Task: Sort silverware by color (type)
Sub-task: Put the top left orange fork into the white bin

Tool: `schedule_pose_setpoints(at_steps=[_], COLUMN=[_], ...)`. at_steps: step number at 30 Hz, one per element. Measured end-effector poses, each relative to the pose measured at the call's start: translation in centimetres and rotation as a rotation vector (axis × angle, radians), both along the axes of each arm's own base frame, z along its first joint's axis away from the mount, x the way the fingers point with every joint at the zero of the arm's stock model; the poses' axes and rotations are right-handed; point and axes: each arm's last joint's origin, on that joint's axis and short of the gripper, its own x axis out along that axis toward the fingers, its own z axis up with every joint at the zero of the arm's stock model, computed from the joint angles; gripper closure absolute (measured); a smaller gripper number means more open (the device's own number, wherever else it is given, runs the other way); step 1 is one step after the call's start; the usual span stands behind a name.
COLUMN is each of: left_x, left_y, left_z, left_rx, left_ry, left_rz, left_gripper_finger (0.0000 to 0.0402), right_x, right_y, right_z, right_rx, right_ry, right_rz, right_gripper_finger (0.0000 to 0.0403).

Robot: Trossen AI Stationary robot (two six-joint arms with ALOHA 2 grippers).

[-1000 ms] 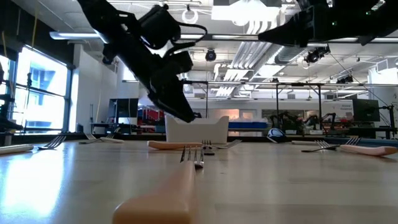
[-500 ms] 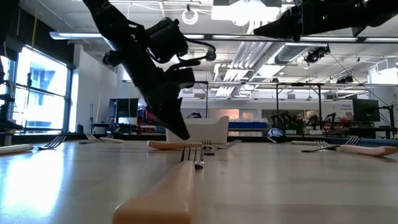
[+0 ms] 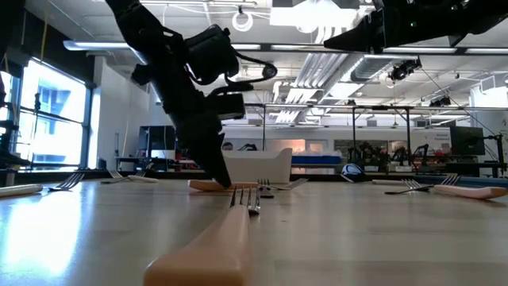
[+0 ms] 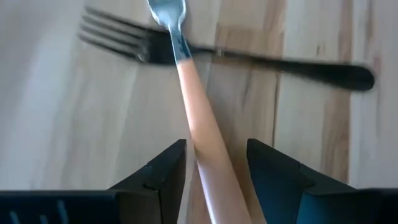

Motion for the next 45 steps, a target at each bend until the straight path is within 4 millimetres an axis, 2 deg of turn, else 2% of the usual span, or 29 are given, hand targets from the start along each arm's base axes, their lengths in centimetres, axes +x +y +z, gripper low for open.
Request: schedule_pose_setpoints(at_steps=[4, 9, 12, 18, 25, 29, 35, 39, 45], left_x=[0.3, 0.4, 0.5, 0.5, 0.4, -0.4, -1.7, -2.4, -1.8], left_y=[0.0, 0.1, 0.0, 0.1, 0.1, 0.2, 1.5, 3.9, 9.2], left_z=[-1.2, -1.8, -1.7, -1.9, -1.3, 0.4, 4.9, 8.0, 11.8], left_rx=[0.009, 0.007, 0.018, 0.023, 0.028, 0.041, 0.106, 0.164, 0.289], left_ry=[0.026, 0.026, 0.012, 0.022, 0.007, 0.002, -0.096, -0.189, -0.261], left_rz=[0.046, 0.093, 0.096, 0.096, 0.096, 0.100, 0.158, 0.197, 0.255], left_gripper_finger=[0.0249, 0.0254, 0.0278, 0.0354, 0.0360, 0.0360, 0.0360, 0.0360, 0.0360], right_x=[0.0, 0.0, 0.0, 0.0, 0.2, 0.2, 0.2, 0.2, 0.2], right_y=[0.0, 0.0, 0.0, 0.3, 1.0, 1.1, 1.1, 1.1, 1.1], right_z=[0.0, -0.2, -0.3, -0.3, -0.3, -0.3, -0.4, -0.4, -0.3], right_rx=[0.018, 0.054, 0.079, 0.103, 0.086, 0.080, 0.077, 0.077, 0.076], right_ry=[0.001, 0.007, 0.013, 0.015, 0.020, 0.021, 0.022, 0.022, 0.017], right_rz=[-0.001, -0.004, -0.004, 0.011, 0.051, 0.059, 0.059, 0.059, 0.059], right_gripper_finger=[0.0403, 0.0403, 0.0403, 0.0403, 0.0403, 0.0403, 0.0403, 0.0403, 0.0403])
